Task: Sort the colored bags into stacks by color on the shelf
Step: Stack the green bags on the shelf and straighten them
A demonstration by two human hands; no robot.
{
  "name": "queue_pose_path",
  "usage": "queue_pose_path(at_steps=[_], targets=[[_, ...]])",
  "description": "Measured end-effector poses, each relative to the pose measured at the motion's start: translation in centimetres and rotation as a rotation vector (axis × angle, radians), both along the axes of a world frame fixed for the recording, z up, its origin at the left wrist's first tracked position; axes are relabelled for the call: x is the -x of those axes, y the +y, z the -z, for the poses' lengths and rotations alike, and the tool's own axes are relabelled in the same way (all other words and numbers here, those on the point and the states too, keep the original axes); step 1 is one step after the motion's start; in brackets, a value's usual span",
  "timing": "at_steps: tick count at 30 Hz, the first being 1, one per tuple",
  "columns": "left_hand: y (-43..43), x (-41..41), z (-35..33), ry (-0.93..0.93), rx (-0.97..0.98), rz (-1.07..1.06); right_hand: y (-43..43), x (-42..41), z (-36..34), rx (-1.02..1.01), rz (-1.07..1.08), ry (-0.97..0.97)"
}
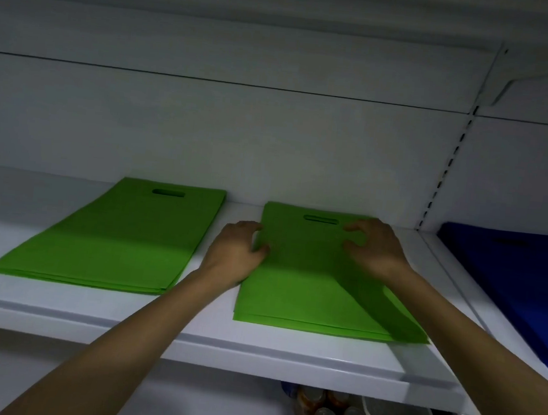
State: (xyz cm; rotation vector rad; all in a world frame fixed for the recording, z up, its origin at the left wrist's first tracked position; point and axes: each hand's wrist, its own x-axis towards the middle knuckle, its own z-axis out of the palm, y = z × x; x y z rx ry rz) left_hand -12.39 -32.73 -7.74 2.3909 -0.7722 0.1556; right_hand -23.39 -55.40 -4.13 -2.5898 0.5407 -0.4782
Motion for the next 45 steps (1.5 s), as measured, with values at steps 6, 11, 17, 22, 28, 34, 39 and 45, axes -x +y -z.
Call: queue_pose_path(at_steps=[6, 11, 17, 22, 28, 34, 39, 45], targets=[[7.4, -1.8, -3.7, -0.101, 0.050, -0.115, 9.4, -6.2, -1.2, -0.048, -0.220, -0.045], [17.5, -4.7, -4.3, -0.095, -0.211, -0.362, 17.3, -10.2, -0.4, -0.061, -0.320, 0.018], [24.1, -5.1, -1.3, 0.008, -0.479, -0.454, 21.3, -12.1, 0.3, -0.073, -0.254, 0.148], [24.8, -4.8, -1.1, -0.021, -0.384, -0.423, 22.6, -12.8, 0.3, -0.059, -0.187, 0.167], [24.7, -5.7, -1.5, 0.051, -0.256, -0.361, 21.9, -12.7, 0.5, -0.040, -0.154, 0.290], [23.9, -6.2, -2.0, 0.064, -0.304, -0.410, 22.0, -13.0, 0.0, -0.217, -0.079, 0.048], [23.0, -6.7, -1.6, 0.054, -0.329, -0.395, 21.6, -12.8, -0.6, -0.354, -0.152, -0.161], [20.1, -6.9, -1.3, 0.103, -0.156, -0.333, 18.6, -10.2, -2.0, -0.755, -0.110, -0.384]])
